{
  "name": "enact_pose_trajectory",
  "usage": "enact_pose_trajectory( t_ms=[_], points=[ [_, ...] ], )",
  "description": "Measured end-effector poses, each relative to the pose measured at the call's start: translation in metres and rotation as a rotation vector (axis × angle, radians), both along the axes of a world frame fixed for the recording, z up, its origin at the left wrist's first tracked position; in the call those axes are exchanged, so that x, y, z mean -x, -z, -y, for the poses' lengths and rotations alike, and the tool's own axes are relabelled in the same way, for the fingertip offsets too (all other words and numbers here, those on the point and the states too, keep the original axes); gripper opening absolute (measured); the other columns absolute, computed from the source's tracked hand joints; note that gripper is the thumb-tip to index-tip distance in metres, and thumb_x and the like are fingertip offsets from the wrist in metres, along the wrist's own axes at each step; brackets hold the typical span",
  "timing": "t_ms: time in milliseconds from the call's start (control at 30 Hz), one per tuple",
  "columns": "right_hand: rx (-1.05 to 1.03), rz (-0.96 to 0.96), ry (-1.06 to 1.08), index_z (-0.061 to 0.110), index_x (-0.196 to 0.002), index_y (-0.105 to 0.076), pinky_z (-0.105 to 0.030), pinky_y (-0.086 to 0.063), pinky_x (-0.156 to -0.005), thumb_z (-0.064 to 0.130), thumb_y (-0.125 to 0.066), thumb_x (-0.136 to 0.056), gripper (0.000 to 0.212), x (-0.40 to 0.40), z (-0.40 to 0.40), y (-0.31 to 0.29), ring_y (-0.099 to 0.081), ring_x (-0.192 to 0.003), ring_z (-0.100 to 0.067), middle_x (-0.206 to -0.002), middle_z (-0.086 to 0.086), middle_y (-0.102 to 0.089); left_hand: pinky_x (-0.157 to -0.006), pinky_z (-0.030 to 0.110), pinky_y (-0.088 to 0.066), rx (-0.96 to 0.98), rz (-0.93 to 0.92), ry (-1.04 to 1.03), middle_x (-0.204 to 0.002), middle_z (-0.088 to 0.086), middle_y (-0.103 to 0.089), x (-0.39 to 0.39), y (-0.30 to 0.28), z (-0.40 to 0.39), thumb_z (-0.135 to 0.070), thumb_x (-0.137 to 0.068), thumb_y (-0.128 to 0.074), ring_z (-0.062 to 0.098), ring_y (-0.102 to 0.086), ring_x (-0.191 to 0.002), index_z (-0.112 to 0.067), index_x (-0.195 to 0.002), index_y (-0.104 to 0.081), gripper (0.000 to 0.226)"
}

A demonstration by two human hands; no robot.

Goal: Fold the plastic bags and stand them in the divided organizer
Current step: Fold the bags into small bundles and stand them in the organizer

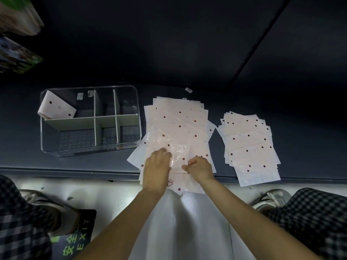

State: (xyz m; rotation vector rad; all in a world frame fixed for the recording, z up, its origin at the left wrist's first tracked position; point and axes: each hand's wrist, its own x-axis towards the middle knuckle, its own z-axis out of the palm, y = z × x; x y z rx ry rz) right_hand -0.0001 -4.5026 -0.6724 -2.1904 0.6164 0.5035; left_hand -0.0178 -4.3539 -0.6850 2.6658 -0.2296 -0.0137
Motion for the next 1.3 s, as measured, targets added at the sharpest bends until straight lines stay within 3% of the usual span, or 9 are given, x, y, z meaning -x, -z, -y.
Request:
enact_pose_trajectory(
  t_ms=[200,367,533,667,900,1033,1100,1167,1300],
  points=[
    [0.031,-0.014,0.036,0.021,-0.086,-0.051,-0.027,-0.044,-0.079,0.029,-0.074,-0.077,0.026,0.001,-0.001,0.002,-0.058,-0.096,-0.019,-0.094,0.004,-0.057,-0.116,0.032,0.016,-0.359,-0.146,0.475,-0.155,0.001,0.024,-0.006,0.019,-0.013,-0.044,-0.102,-0.014,0.016,0.021,-0.143,-0.017,-0.147,0.018,0.062],
    [0.14,-0.024,0.033,0.017,-0.107,-0.047,-0.033,-0.044,-0.085,0.032,-0.065,-0.084,0.033,0.011,-0.009,-0.003,-0.058,-0.101,-0.024,-0.104,-0.001,-0.062,-0.114,0.033,0.019,-0.435,-0.167,0.487,-0.149,0.003,0.034,-0.009,0.018,-0.012,-0.056,-0.097,-0.011,0.02,0.028,-0.14,-0.027,-0.144,0.022,0.065],
    [0.367,0.528,-0.363,0.012,-0.134,-0.046,-0.033,-0.03,-0.107,0.02,-0.049,-0.096,0.039,0.025,-0.021,0.0,-0.039,-0.131,-0.023,-0.138,-0.004,-0.048,-0.115,0.036,0.018,-0.435,-0.18,0.512,-0.148,0.008,0.035,-0.01,0.017,-0.011,-0.057,-0.096,-0.01,0.02,0.04,-0.13,-0.036,-0.146,0.013,0.059],
    [0.38,0.38,-0.825,0.019,-0.151,-0.002,-0.027,0.014,-0.116,0.036,-0.02,-0.103,0.054,0.013,0.0,0.016,0.012,-0.144,-0.008,-0.152,0.013,0.013,-0.115,0.038,0.018,-0.442,-0.185,0.557,-0.152,0.013,0.03,-0.011,0.015,-0.014,-0.056,-0.097,-0.012,0.024,0.03,-0.139,-0.037,-0.149,-0.003,0.056],
    [0.571,0.281,-1.05,0.022,-0.139,0.028,-0.029,0.018,-0.114,0.065,-0.007,-0.09,0.074,0.006,0.03,0.026,0.033,-0.135,-0.006,-0.148,0.009,0.033,-0.112,0.031,0.024,-0.348,-0.118,0.712,-0.147,0.004,0.035,-0.019,0.017,-0.048,-0.057,-0.097,-0.019,0.021,0.031,-0.138,-0.052,-0.14,0.01,0.052],
    [0.603,0.301,-1.021,0.015,-0.148,0.012,-0.032,0.014,-0.116,0.063,-0.023,-0.092,0.082,0.007,0.026,0.023,0.02,-0.142,-0.012,-0.154,0.0,0.02,-0.113,0.034,0.023,-0.334,-0.1,0.745,-0.152,0.002,0.03,-0.017,0.02,-0.071,-0.062,-0.094,-0.014,0.016,0.029,-0.14,-0.053,-0.142,0.006,0.053],
    [0.625,0.473,-0.993,0.007,-0.145,-0.032,-0.039,-0.009,-0.119,0.055,-0.051,-0.088,0.076,0.01,0.024,0.015,-0.018,-0.144,-0.024,-0.155,-0.013,-0.018,-0.113,0.033,0.022,-0.322,-0.12,0.742,-0.152,0.001,0.03,-0.016,0.02,-0.073,-0.061,-0.094,-0.016,0.016,0.03,-0.14,-0.054,-0.142,0.004,0.052],
    [0.652,0.743,-1.032,0.005,-0.105,-0.067,-0.043,-0.043,-0.103,0.04,-0.077,-0.073,0.049,0.012,0.022,0.012,-0.061,-0.111,-0.028,-0.124,-0.017,-0.061,-0.114,0.031,0.02,-0.308,-0.151,0.736,-0.153,0.001,0.029,-0.016,0.018,-0.071,-0.059,-0.096,-0.021,0.015,0.029,-0.14,-0.053,-0.143,0.0,0.052],
    [0.697,0.939,-1.146,0.01,-0.068,-0.071,-0.034,-0.055,-0.086,0.023,-0.089,-0.057,0.024,0.014,0.014,0.006,-0.07,-0.076,-0.02,-0.083,-0.006,-0.072,-0.116,0.03,0.014,-0.186,-0.222,0.666,-0.157,0.0,0.015,-0.014,0.009,-0.065,-0.057,-0.095,-0.03,0.013,0.018,-0.144,-0.05,-0.143,-0.021,0.049]
  ],
)
